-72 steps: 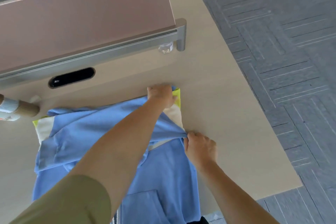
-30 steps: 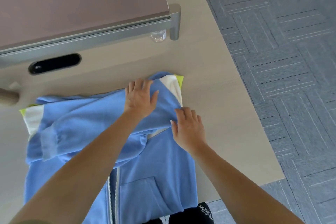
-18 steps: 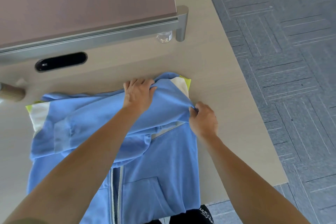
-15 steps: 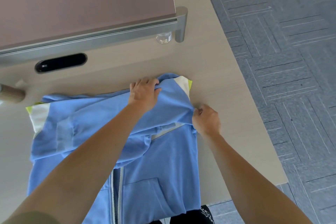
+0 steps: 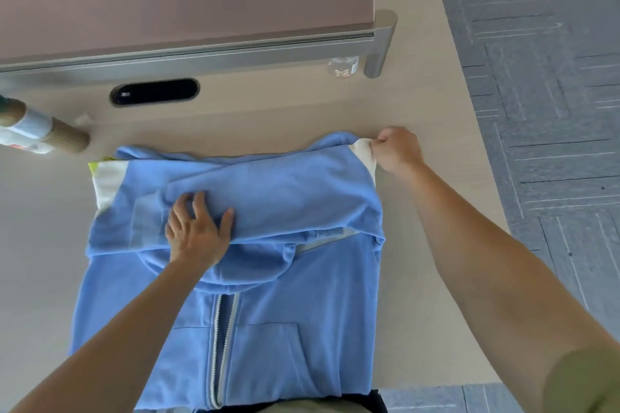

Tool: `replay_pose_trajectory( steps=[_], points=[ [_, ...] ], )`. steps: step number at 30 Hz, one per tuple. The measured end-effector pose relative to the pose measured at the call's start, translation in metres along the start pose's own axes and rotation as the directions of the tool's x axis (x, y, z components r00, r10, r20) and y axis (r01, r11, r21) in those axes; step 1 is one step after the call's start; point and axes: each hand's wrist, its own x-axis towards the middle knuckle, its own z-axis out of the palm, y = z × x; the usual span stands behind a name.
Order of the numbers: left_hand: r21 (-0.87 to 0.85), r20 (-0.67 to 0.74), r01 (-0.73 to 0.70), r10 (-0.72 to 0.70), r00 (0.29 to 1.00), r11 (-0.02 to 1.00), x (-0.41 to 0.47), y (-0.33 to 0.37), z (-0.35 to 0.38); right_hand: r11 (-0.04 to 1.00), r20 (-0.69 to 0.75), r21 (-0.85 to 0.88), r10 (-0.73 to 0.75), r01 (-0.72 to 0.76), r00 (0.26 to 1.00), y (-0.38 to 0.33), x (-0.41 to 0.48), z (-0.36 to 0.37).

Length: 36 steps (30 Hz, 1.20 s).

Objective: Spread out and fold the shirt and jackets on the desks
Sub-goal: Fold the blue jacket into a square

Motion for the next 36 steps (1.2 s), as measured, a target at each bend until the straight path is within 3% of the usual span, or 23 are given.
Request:
replay_pose_trajectory(
  steps=[3,9,10,12,14,17,19,21,23,26,29,31,34,36],
  points=[
    [-0.004,0.041,-0.003,0.004,0.999,1.0,-0.004,-0.019,0.007,0.996,-0.045,0.091,-0.018,0.022,0.999,0.015,0.017,-0.014],
    [-0.013,0.063,-0.002,0.003,0.998,1.0,0.003,-0.024,0.004,0.996,-0.198,-0.071,-0.063,0.049,0.978,0.001,0.01,0.001],
    [0.004,0.052,-0.013,0.013,0.999,1.0,0.005,-0.026,0.001,0.992,-0.247,-0.096,-0.1,0.079,0.964,-0.005,0.002,0.005],
    [0.026,0.005,-0.019,0.019,1.0,0.999,0.01,-0.03,-0.005,0.946,-0.332,-0.203,-0.31,0.254,0.891,-0.018,-0.023,0.025],
    [0.001,-0.074,0.009,-0.009,0.997,1.0,0.016,-0.034,-0.008,0.865,-0.249,-0.304,-0.478,0.4,0.843,-0.025,-0.054,0.059],
    [-0.128,-0.208,0.197,-0.22,0.953,0.972,0.03,-0.038,-0.015,0.824,0.026,-0.432,-0.396,0.367,0.918,-0.016,-0.088,0.106],
    [-0.231,-0.113,0.39,-0.422,0.899,0.892,0.042,-0.047,-0.027,0.825,0.023,-0.442,-0.381,0.352,0.924,-0.003,-0.093,0.117],
    [-0.221,0.003,0.501,-0.513,0.859,0.837,0.051,-0.061,-0.038,0.817,-0.006,-0.448,-0.409,0.364,0.912,0.003,-0.094,0.116],
    [-0.208,0.036,0.451,-0.454,0.89,0.868,0.052,-0.07,-0.045,0.802,0.007,-0.441,-0.446,0.403,0.895,0.008,-0.093,0.114],
    [-0.275,-0.065,0.259,-0.286,0.956,0.926,0.041,-0.067,-0.047,0.781,0.042,-0.459,-0.457,0.423,0.888,0.01,-0.095,0.113],
    [-0.333,-0.266,0.118,-0.214,0.94,0.935,0.041,-0.068,-0.064,0.823,0.049,-0.429,-0.391,0.373,0.919,-0.015,-0.109,0.116],
    [-0.318,-0.306,0.069,-0.171,0.937,0.946,0.056,-0.078,-0.073,0.838,0.081,-0.419,-0.348,0.348,0.934,-0.03,-0.123,0.127],
    [-0.115,-0.067,0.172,-0.181,0.981,0.978,0.079,-0.089,-0.069,0.869,0.117,-0.415,-0.244,0.27,0.963,-0.034,-0.132,0.139],
    [-0.027,0.078,0.25,-0.247,0.966,0.968,0.079,-0.09,-0.059,0.88,0.085,-0.411,-0.222,0.237,0.971,-0.029,-0.133,0.139]
  ],
)
